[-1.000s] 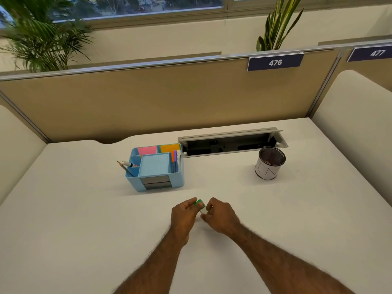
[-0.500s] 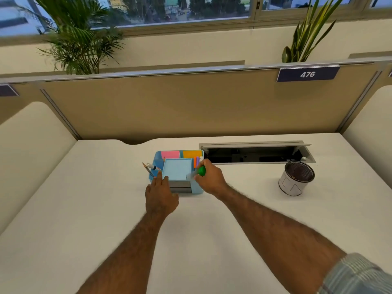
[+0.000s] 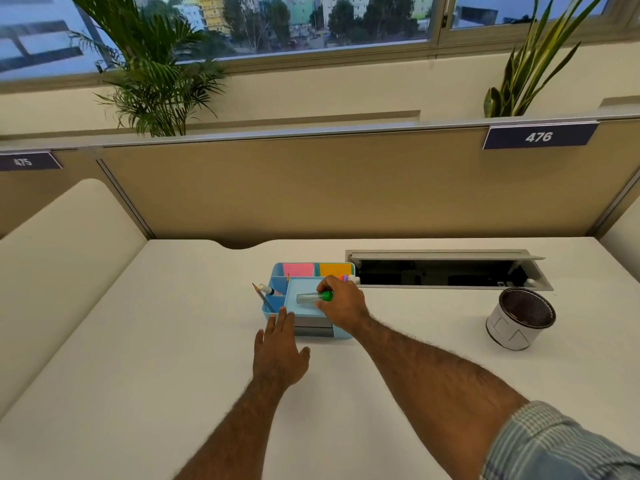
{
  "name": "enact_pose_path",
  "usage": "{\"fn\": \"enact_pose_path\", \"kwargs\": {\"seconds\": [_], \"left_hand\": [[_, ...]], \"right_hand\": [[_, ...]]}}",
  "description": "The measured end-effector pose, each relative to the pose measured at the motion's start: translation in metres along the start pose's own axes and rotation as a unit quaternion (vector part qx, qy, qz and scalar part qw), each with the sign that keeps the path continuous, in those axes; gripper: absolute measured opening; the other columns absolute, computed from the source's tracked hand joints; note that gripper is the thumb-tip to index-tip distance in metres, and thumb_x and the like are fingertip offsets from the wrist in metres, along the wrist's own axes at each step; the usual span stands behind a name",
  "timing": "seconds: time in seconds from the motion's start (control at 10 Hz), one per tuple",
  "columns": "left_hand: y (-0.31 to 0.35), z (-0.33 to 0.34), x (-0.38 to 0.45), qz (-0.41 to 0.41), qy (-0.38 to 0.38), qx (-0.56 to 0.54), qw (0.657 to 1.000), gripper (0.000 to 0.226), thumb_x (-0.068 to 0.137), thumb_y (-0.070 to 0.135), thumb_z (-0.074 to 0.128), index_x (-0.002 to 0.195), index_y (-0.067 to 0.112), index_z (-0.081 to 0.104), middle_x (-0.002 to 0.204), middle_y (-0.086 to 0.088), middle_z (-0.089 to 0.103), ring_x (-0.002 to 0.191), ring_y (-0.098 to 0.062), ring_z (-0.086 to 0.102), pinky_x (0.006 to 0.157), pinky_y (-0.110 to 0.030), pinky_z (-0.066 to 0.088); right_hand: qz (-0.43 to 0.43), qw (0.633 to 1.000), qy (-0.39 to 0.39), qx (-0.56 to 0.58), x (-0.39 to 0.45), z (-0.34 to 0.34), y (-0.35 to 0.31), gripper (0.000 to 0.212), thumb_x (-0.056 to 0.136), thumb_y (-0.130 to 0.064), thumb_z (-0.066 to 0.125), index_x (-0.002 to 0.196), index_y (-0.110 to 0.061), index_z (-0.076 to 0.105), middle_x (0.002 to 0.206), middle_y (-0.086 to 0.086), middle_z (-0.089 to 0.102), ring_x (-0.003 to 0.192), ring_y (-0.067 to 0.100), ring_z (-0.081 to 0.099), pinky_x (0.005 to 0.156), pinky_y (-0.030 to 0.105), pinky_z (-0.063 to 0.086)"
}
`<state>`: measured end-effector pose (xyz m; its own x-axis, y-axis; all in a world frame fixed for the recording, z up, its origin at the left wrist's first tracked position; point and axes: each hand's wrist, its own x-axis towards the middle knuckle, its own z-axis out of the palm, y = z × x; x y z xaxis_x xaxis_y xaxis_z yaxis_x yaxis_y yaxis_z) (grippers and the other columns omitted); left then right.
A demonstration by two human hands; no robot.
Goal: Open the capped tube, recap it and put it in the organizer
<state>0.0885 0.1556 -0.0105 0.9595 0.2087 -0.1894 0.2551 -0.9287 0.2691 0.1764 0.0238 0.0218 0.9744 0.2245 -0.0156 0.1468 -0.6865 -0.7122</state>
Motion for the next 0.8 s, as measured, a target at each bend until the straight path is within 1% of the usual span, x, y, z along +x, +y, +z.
{"fn": "enact_pose_path", "kwargs": {"seconds": [0.2,0.3,0.4,0.5,0.6,0.7,0.8], "left_hand": [[0.000,0.003,0.003,-0.008,0.004,-0.006,1.000,0.084,0.088,0.045,0.055,0.153,0.020,0.007,0.164,0.001,-0.001,0.151,-0.022,0.003,0.121,-0.042,0.011],[0.000,0.002,0.002,-0.006,0.008,-0.006,1.000,0.082,0.088,0.044,0.055,0.153,0.020,0.009,0.164,0.001,0.002,0.151,-0.023,0.004,0.120,-0.042,0.011],[0.001,-0.003,0.001,-0.005,0.014,-0.007,1.000,0.081,0.089,0.042,0.055,0.152,0.019,0.011,0.164,0.000,0.004,0.151,-0.023,0.005,0.120,-0.041,0.012],[0.009,-0.008,-0.001,-0.007,0.010,-0.008,1.000,0.079,0.089,0.042,0.054,0.152,0.017,0.013,0.164,-0.003,0.005,0.150,-0.024,0.006,0.121,-0.040,0.014],[0.026,-0.014,-0.007,-0.003,0.016,-0.008,1.000,0.079,0.089,0.041,0.055,0.152,0.015,0.015,0.163,-0.005,0.008,0.150,-0.025,0.008,0.121,-0.040,0.016],[0.049,-0.020,-0.012,0.012,0.044,-0.022,0.999,0.077,0.087,0.041,0.058,0.150,0.017,0.021,0.161,-0.004,0.020,0.148,-0.024,0.018,0.119,-0.038,0.021],[0.071,-0.032,-0.015,0.046,0.058,-0.054,0.996,0.071,0.086,0.040,0.060,0.147,0.018,0.030,0.153,-0.003,0.039,0.141,-0.022,0.034,0.115,-0.037,0.030]], "right_hand": [[-0.007,0.999,-0.005,-0.037,0.007,0.004,0.003,0.030,0.084,-0.028,0.070,0.111,-0.018,0.060,0.117,0.005,0.066,0.112,0.023,0.055,0.098,0.038,0.046],[-0.003,0.999,-0.002,-0.033,0.004,0.002,0.005,0.040,0.082,-0.031,0.072,0.118,-0.019,0.059,0.123,0.005,0.064,0.114,0.022,0.054,0.099,0.038,0.047],[-0.001,0.999,0.018,-0.033,0.000,-0.004,0.008,0.054,0.078,-0.037,0.075,0.126,-0.023,0.055,0.128,0.004,0.061,0.119,0.024,0.050,0.100,0.040,0.043],[0.001,0.999,0.024,-0.037,-0.009,-0.017,0.015,0.060,0.077,-0.040,0.075,0.130,-0.024,0.052,0.132,0.003,0.059,0.122,0.023,0.047,0.100,0.041,0.042],[0.000,0.998,0.034,-0.045,-0.017,-0.030,0.026,0.060,0.078,-0.042,0.073,0.131,-0.024,0.051,0.133,0.001,0.059,0.125,0.021,0.046,0.101,0.038,0.039],[0.002,0.996,0.052,-0.069,-0.030,-0.049,0.030,0.056,0.081,-0.046,0.067,0.131,-0.025,0.050,0.134,-0.001,0.058,0.127,0.020,0.044,0.103,0.039,0.036],[-0.010,0.992,0.070,-0.102,-0.037,-0.071,0.029,0.051,0.084,-0.047,0.062,0.129,-0.025,0.053,0.131,-0.002,0.060,0.126,0.021,0.046,0.103,0.040,0.036]]}}
